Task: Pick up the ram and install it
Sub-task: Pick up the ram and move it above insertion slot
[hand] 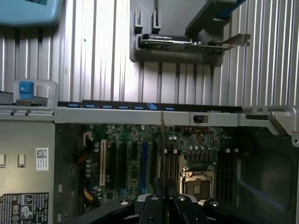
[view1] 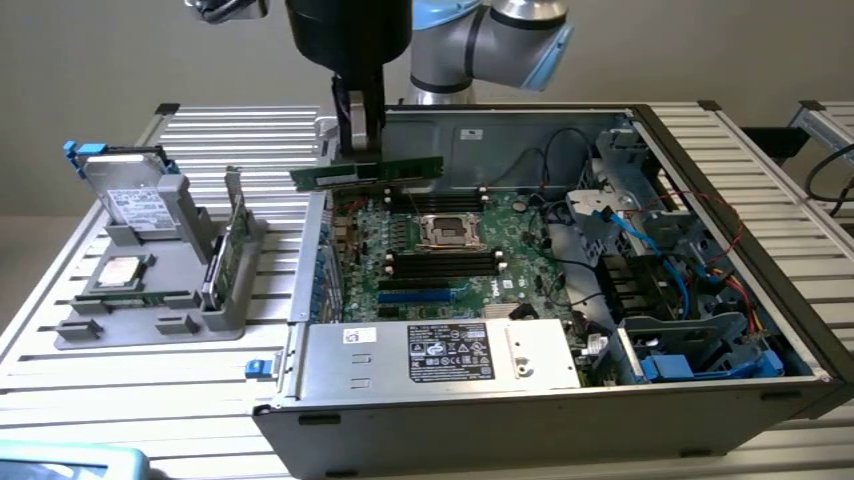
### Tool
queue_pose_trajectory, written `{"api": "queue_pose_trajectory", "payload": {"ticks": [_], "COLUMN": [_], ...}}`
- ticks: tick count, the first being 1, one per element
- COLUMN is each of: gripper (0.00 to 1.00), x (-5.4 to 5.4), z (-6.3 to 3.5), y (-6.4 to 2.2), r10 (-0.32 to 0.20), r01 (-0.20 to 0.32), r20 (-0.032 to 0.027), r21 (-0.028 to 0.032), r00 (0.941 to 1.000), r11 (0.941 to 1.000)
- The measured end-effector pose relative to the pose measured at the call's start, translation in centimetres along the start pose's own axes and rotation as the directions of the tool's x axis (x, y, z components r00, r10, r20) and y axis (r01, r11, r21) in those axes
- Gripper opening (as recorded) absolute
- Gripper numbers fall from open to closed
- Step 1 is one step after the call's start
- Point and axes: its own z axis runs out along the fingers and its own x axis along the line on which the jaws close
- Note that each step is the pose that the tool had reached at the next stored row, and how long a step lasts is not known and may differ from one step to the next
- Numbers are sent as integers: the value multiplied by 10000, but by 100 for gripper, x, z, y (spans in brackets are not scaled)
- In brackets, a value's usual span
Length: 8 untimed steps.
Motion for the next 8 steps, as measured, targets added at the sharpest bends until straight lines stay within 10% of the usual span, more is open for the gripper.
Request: {"api": "queue_pose_trajectory", "payload": {"ticks": [8], "gripper": [13], "x": [8], "z": [121], "y": [-251], "r10": [69], "r01": [-69], "r20": [89], "r21": [13], "r00": [9999], "r11": [10000]}}
